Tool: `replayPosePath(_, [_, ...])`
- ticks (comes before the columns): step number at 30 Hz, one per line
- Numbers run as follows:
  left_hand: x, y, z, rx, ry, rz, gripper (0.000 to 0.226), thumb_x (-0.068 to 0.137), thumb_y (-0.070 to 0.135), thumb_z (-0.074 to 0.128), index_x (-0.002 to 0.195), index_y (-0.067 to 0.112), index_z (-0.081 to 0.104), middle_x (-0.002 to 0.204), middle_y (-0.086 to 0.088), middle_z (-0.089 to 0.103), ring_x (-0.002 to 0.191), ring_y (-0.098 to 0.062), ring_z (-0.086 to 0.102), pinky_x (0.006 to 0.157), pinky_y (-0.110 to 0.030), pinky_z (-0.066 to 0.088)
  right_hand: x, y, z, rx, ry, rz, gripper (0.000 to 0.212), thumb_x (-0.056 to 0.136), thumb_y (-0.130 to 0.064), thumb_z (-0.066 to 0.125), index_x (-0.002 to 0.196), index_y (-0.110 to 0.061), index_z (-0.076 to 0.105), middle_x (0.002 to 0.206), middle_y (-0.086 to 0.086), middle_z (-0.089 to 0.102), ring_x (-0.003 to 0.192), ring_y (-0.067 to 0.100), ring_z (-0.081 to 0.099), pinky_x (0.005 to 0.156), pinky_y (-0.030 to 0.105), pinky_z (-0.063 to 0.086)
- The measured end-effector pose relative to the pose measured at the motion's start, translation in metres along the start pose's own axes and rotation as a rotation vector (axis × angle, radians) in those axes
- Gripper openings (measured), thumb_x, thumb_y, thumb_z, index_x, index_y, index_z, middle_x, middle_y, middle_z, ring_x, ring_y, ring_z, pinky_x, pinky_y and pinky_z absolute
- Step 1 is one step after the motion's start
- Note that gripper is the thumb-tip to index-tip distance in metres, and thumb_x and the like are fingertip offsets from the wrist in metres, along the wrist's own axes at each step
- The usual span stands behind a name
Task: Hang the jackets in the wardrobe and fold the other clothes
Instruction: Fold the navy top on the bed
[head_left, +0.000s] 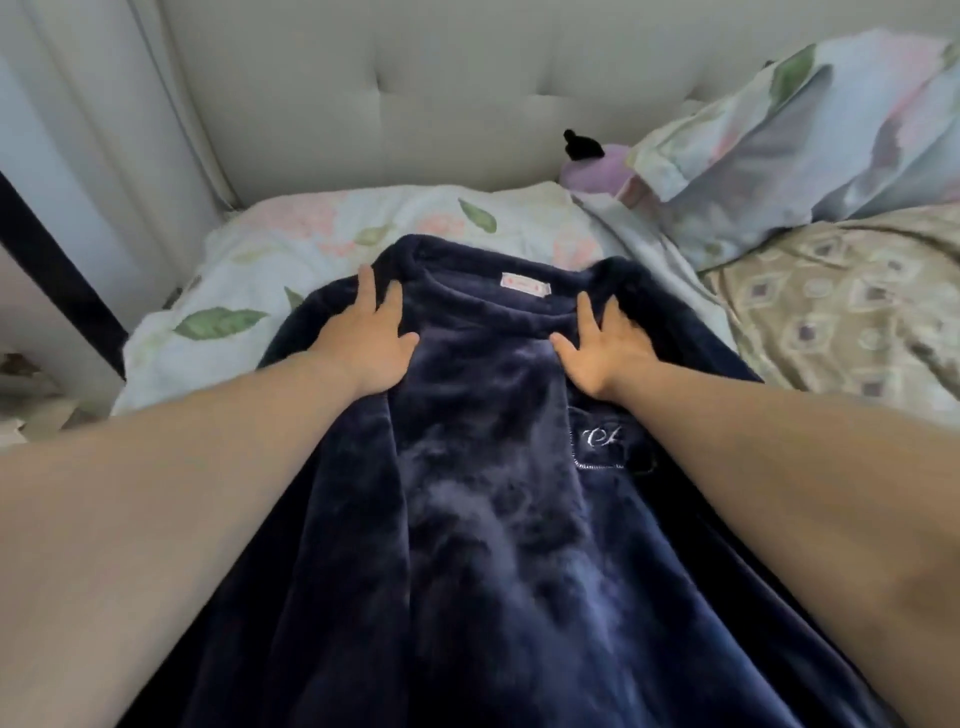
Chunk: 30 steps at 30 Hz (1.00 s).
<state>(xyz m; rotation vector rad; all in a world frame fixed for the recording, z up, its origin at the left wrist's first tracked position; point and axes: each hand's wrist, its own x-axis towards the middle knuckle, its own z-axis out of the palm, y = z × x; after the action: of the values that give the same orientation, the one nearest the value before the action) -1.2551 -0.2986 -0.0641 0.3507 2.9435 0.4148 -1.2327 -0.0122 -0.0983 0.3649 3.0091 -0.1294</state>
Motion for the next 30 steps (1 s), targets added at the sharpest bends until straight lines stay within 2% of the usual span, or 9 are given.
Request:
replayPosePath(4, [-0.110,-0.004,0.021,-0.121,-0.064,-0.018,0.068,0.103,0.043,0.039,0.159,0.028,0.004,0.165,-0.003,-0.015,0.152,-0.030,-0.002,0.123,-0.047,0.010,-0.075,0.004,-0.003,0.068,-0.038,-0.098,0.077,0.101,-0.057,0.029,0.159,-0.020,-0.006,0.165,0.020,-0.006,0.152,0.034,0.005,0.123,0.043,0.008])
replayPosePath(7, [-0.187,-0.016,0.041,-0.027,-0.034,0.021,0.073,0.100,0.050,0.042,0.159,0.025,0.007,0.166,-0.005,-0.009,0.153,-0.022,-0.007,0.123,-0.039,0.001,-0.146,0.017,0.009,0.026,-0.105,-0.222,0.072,0.101,-0.055,0.031,0.160,-0.022,0.005,0.166,0.013,0.007,0.150,0.030,0.016,0.121,0.041,0.013])
replayPosePath(12, [-0.293,-0.017,0.058,-0.126,-0.126,-0.162,0.073,0.101,0.050,0.040,0.158,0.028,0.000,0.166,-0.003,-0.012,0.153,-0.022,-0.008,0.124,-0.043,0.007,-0.252,0.029,0.025,-0.047,-0.166,-0.254,0.064,0.104,-0.049,0.028,0.159,-0.018,0.014,0.166,0.011,0.007,0.153,0.025,0.008,0.123,0.040,0.005])
replayPosePath(16, [-0.368,-0.014,0.061,-0.325,-0.095,-0.309,0.073,0.099,0.049,0.046,0.158,0.027,0.010,0.166,0.000,0.004,0.152,-0.019,0.009,0.122,-0.041,0.021,-0.341,0.059,0.036,0.020,-0.106,-0.212,0.057,0.106,-0.042,0.029,0.158,-0.020,0.021,0.165,0.006,0.015,0.152,0.021,0.012,0.124,0.036,0.005])
replayPosePath(20, [-0.423,-0.012,0.062,-0.345,-0.014,-0.472,0.087,0.085,0.054,0.066,0.154,0.019,0.027,0.159,-0.003,0.030,0.138,-0.023,0.042,0.110,-0.043,0.039,-0.419,0.095,0.032,0.132,0.084,0.023,0.051,0.102,-0.039,0.043,0.148,-0.018,0.044,0.159,0.007,0.033,0.148,0.022,0.027,0.122,0.036,0.008])
replayPosePath(24, [-0.462,-0.006,0.067,-0.313,0.077,-0.736,0.101,0.061,0.057,0.083,0.142,0.011,0.043,0.138,-0.021,0.046,0.128,-0.039,0.045,0.106,-0.047,0.039,-0.484,0.108,0.032,0.529,0.173,0.446,0.064,0.093,-0.037,0.063,0.146,-0.008,0.042,0.147,0.014,0.047,0.134,0.032,0.045,0.109,0.043,0.038])
replayPosePath(26, [-0.473,-0.007,0.067,-0.296,0.055,-0.773,0.080,0.070,0.052,0.078,0.131,0.006,0.052,0.123,-0.022,0.053,0.118,-0.041,0.051,0.100,-0.047,0.043,-0.497,0.105,0.030,0.717,0.128,0.571,0.069,0.089,-0.036,0.070,0.145,-0.006,0.043,0.135,0.013,0.058,0.124,0.032,0.054,0.101,0.041,0.042])
replayPosePath(27, [-0.476,-0.009,0.064,-0.242,0.039,-0.729,0.060,0.079,0.047,0.071,0.121,0.007,0.057,0.113,-0.018,0.056,0.110,-0.040,0.054,0.095,-0.045,0.046,-0.499,0.103,0.027,0.804,0.107,0.608,0.061,0.088,-0.031,0.072,0.138,-0.006,0.050,0.124,0.012,0.063,0.116,0.030,0.058,0.097,0.040,0.044])
replayPosePath(30, [-0.470,-0.025,0.041,-0.367,0.147,-0.663,0.019,0.094,0.024,0.054,0.102,0.008,0.060,0.092,-0.013,0.060,0.090,-0.038,0.059,0.081,-0.043,0.049,-0.501,0.103,0.015,1.040,0.072,0.591,0.009,0.084,-0.012,0.074,0.091,-0.008,0.072,0.090,0.012,0.073,0.087,0.028,0.067,0.077,0.036,0.053])
